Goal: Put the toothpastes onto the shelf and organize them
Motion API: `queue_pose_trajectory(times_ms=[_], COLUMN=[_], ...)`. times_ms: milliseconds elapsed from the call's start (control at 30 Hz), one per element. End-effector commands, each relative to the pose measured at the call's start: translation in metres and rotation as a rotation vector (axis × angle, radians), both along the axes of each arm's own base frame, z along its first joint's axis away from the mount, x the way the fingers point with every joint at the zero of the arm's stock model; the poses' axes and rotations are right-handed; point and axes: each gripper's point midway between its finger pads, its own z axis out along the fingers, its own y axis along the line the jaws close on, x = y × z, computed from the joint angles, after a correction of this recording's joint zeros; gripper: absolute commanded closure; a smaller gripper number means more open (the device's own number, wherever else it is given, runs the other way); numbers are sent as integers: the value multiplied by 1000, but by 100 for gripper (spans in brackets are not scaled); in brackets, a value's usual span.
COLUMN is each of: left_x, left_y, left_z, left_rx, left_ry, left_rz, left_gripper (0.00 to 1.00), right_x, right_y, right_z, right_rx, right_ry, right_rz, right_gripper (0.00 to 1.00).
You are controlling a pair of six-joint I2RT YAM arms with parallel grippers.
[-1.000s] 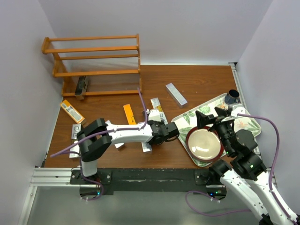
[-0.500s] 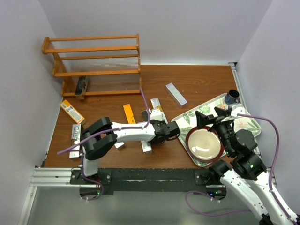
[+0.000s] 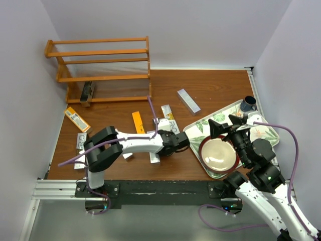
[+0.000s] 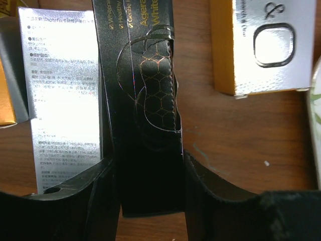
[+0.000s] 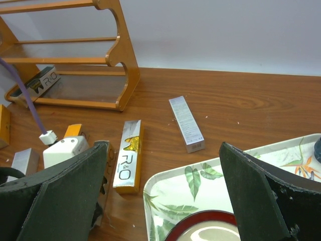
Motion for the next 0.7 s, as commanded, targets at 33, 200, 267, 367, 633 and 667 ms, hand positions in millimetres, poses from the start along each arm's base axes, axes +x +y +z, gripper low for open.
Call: queue_pose_trajectory(times_ms=[33,200,267,367,633,667], left_x=[-5,-1,1,4,23,27], left_y=[25,19,16,16,41,49], left_z=[24,48,60,82,123,124], left_rx=[11,8,7,-9,-31,-28], left_ry=[-34,-67,-83,-122,-158,-159], left_rz=[-3,-96,-145,-183,-306,-303], left_gripper=[68,70,70,70,74,75], right_x=[-5,-4,-3,-3,-4,-4], right_y=[1,2,3,3,3,4], right_z=[20,20,19,19,19,20], right_rx=[27,25,24,23,23,24], right_ry=[-42,-39,-38,-35,-37,-38], right_rz=[20,22,25,25,28,31], right_gripper=[1,1,1,1,1,1])
